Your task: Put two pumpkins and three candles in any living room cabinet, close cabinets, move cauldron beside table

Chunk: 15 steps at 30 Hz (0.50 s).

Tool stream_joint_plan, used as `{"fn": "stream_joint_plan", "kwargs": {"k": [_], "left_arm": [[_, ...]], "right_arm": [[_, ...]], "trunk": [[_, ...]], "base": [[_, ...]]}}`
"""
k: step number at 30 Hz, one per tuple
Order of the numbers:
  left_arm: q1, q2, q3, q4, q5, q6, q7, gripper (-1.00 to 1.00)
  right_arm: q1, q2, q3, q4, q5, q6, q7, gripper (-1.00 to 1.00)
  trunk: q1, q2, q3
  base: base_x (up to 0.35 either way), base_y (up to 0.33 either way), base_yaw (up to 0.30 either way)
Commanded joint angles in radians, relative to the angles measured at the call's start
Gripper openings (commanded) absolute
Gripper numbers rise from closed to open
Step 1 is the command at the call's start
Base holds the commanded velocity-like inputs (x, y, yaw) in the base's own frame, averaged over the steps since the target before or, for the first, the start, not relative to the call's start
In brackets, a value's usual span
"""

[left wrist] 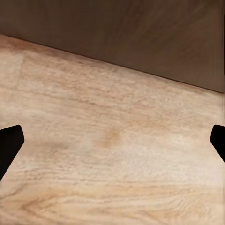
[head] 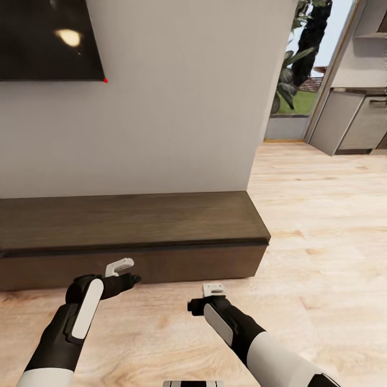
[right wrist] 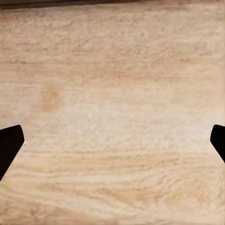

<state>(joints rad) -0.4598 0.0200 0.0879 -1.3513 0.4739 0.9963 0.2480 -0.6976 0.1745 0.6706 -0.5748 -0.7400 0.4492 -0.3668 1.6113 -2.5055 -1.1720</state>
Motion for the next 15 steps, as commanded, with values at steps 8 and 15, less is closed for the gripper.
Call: {"fn": "stream_joint_plan", "kwargs": {"k": [8, 15], "left_arm": [[0.000, 0.001, 0.001, -0.002, 0.008, 0.005, 0.011, 1.00], [0.000, 0.011, 0.002, 0.000, 0.008, 0.007, 0.011, 1.00]], "right_arm": [[0.000, 0.000, 0.005, -0.024, -0.006, 0.049, -0.007, 1.00], [-0.001, 0.000, 0.003, -0.044, -0.012, 0.055, -0.008, 1.00]], "trunk": [[-0.004, 0.002, 0.030], [-0.007, 0.003, 0.057]], "base": [[0.000, 0.000, 0.000], [0.000, 0.000, 0.000]]}}
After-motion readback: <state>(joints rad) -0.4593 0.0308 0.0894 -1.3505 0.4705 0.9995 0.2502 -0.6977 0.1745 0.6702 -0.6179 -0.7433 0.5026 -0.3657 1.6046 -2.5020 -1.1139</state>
